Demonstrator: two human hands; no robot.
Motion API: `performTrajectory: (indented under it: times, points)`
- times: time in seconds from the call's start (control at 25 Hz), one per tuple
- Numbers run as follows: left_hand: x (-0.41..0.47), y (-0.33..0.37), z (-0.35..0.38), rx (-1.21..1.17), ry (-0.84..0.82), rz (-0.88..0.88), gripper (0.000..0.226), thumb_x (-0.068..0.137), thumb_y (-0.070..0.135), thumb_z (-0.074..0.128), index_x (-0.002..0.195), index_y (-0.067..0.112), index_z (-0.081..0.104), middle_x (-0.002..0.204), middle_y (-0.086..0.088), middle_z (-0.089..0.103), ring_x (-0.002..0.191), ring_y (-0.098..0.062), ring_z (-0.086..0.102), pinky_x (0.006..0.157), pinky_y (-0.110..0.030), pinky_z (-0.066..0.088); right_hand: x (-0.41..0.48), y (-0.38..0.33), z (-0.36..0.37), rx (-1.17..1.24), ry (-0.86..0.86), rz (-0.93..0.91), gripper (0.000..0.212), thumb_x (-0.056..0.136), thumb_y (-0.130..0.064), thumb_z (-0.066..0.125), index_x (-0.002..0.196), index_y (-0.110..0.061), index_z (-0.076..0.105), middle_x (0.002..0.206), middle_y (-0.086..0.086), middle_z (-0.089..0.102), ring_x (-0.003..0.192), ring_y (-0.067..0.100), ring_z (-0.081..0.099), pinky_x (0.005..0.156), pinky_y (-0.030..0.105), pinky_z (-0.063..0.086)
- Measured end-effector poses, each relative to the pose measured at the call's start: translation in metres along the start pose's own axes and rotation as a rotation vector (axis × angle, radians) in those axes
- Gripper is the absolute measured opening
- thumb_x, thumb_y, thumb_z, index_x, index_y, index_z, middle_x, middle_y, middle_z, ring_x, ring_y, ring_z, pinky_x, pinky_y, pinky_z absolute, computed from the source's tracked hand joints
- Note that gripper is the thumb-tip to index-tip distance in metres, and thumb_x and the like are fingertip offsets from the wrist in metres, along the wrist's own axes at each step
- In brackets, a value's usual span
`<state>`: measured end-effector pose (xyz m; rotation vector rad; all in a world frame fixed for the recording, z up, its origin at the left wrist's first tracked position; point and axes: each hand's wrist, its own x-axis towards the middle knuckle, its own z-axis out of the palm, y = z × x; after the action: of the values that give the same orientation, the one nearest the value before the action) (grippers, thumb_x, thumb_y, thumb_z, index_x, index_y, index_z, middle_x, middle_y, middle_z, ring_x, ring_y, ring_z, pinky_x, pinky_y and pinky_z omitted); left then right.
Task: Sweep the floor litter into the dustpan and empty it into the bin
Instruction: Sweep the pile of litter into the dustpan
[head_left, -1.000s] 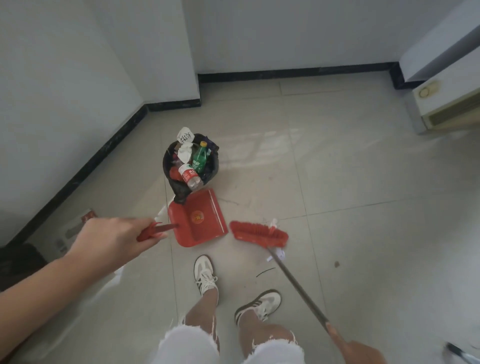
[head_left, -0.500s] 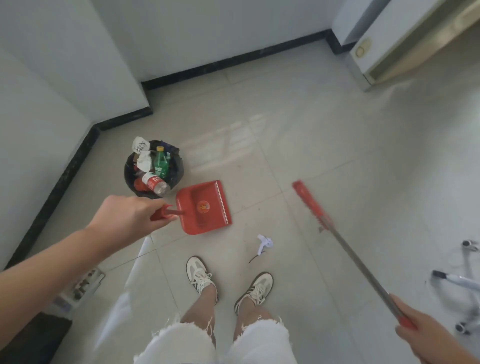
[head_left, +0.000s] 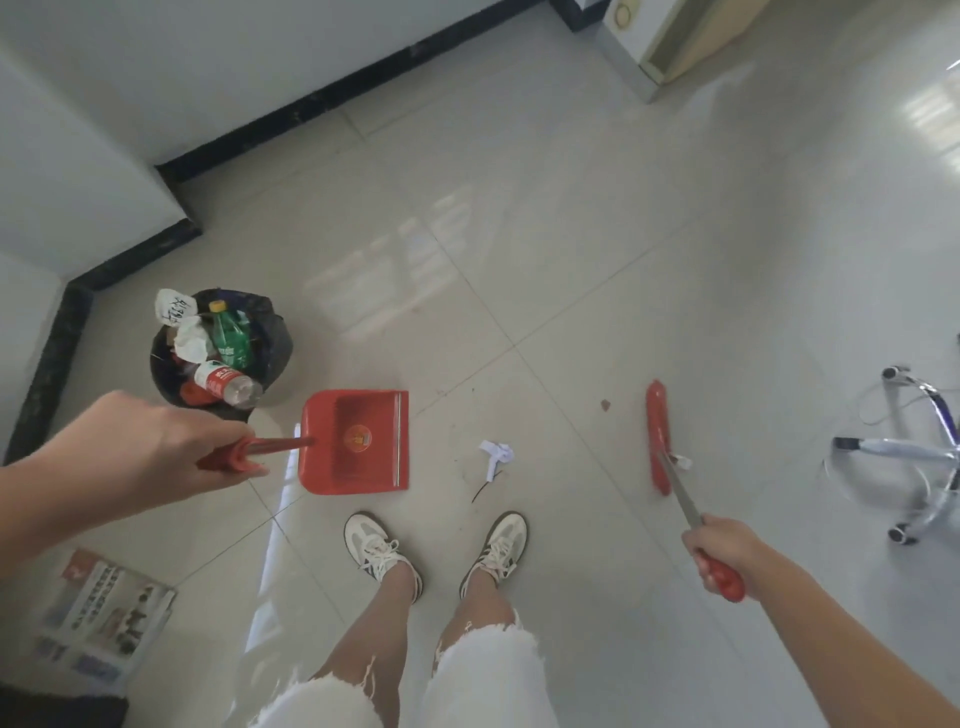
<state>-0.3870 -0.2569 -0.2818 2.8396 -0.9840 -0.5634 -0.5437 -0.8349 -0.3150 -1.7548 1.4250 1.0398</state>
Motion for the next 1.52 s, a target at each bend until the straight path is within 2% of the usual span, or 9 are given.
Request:
performTrajectory:
  times: [0.12, 0.36, 0.56, 0.8, 0.92, 1.04, 1.16, 1.4, 1.52]
  points:
    - [0.011, 0.02, -0.017, 0.065, 0.017, 0.062, 0.036, 0.081, 0.065, 0.049, 0.068, 0.033, 0.06, 0.048, 0.014, 0.047, 0.039, -0.006, 0.039, 0.039, -0.016, 0.026, -0.036, 0.022, 0.034, 0.119, -0.071, -0.004, 0.016, 0.082, 0.011, 0.046, 0.082, -0.005, 0.046, 0.043, 0.01, 0.04, 0.032, 0.016, 0.035, 0.035, 0.017, 0.033]
    - [0.029, 0.032, -0.013, 0.073, -0.006, 0.264, 0.044, 0.086, 0.058, 0.04, 0.062, 0.024, 0.055, 0.044, 0.005, 0.047, 0.036, -0.018, 0.046, 0.038, -0.022, 0.039, -0.117, -0.013, 0.147, 0.274, -0.285, 0.011, 0.016, 0.08, 0.003, 0.046, 0.075, -0.012, 0.046, 0.041, 0.005, 0.041, 0.033, 0.015, 0.035, 0.049, 0.022, 0.022]
    - [0.031, 0.018, -0.003, 0.068, 0.003, 0.277, 0.047, 0.086, 0.061, 0.036, 0.063, 0.024, 0.051, 0.048, 0.004, 0.051, 0.042, -0.023, 0.05, 0.042, -0.029, 0.046, -0.179, -0.074, 0.221, 0.29, -0.532, -0.055, 0.02, 0.072, -0.001, 0.046, 0.085, -0.016, 0.049, 0.046, 0.004, 0.042, 0.036, 0.015, 0.035, 0.046, 0.02, 0.025]
    - [0.01, -0.012, -0.001, 0.054, 0.004, 0.229, 0.038, 0.085, 0.058, 0.047, 0.064, 0.027, 0.057, 0.046, 0.007, 0.049, 0.038, -0.013, 0.047, 0.038, -0.017, 0.03, -0.213, -0.106, 0.201, 0.299, -0.668, -0.025, 0.026, 0.08, 0.004, 0.046, 0.088, -0.021, 0.05, 0.051, 0.0, 0.038, 0.032, 0.008, 0.033, 0.034, 0.011, 0.027]
    - [-0.007, -0.021, 0.002, -0.007, 0.048, 0.135, 0.037, 0.084, 0.056, 0.05, 0.063, 0.026, 0.059, 0.045, 0.007, 0.047, 0.038, -0.011, 0.044, 0.038, -0.017, 0.025, -0.227, -0.089, 0.151, 0.199, -0.602, -0.088, 0.045, 0.081, 0.003, 0.045, 0.12, -0.014, 0.058, 0.052, 0.003, 0.038, 0.034, 0.01, 0.031, 0.037, 0.012, 0.024]
    - [-0.037, -0.019, 0.01, -0.064, 0.103, -0.055, 0.043, 0.084, 0.065, 0.044, 0.07, 0.03, 0.065, 0.049, 0.011, 0.052, 0.041, -0.009, 0.046, 0.038, -0.015, 0.027, -0.238, -0.081, 0.12, 0.075, -0.502, -0.15, 0.047, 0.082, 0.004, 0.045, 0.109, -0.029, 0.064, 0.05, 0.005, 0.04, 0.035, 0.013, 0.033, 0.039, 0.014, 0.027]
    - [-0.072, -0.001, 0.013, -0.209, 0.17, -0.33, 0.045, 0.079, 0.072, 0.038, 0.074, 0.037, 0.067, 0.048, 0.02, 0.047, 0.041, -0.003, 0.045, 0.037, -0.014, 0.032, -0.235, -0.091, 0.105, -0.133, -0.374, -0.231, 0.032, 0.083, 0.004, 0.046, 0.094, -0.022, 0.06, 0.047, 0.005, 0.042, 0.034, 0.015, 0.037, 0.04, 0.017, 0.03]
    - [-0.137, 0.042, 0.02, -0.397, 0.222, -0.816, 0.044, 0.075, 0.078, 0.054, 0.077, 0.038, 0.071, 0.044, 0.017, 0.051, 0.041, 0.003, 0.048, 0.038, -0.016, 0.03, -0.178, -0.157, 0.083, -0.448, -0.246, -0.405, 0.042, 0.083, 0.001, 0.047, 0.115, -0.025, 0.055, 0.047, 0.007, 0.046, 0.031, 0.016, 0.042, 0.034, 0.018, 0.035]
    - [-0.155, 0.07, 0.011, -0.411, 0.192, -1.049, 0.031, 0.073, 0.063, 0.067, 0.086, 0.037, 0.075, 0.053, 0.017, 0.061, 0.047, -0.003, 0.05, 0.044, -0.02, 0.038, -0.141, -0.223, 0.094, -0.628, -0.203, -0.56, 0.027, 0.081, 0.004, 0.046, 0.104, -0.003, 0.058, 0.036, 0.006, 0.046, 0.028, 0.018, 0.04, 0.031, 0.016, 0.032]
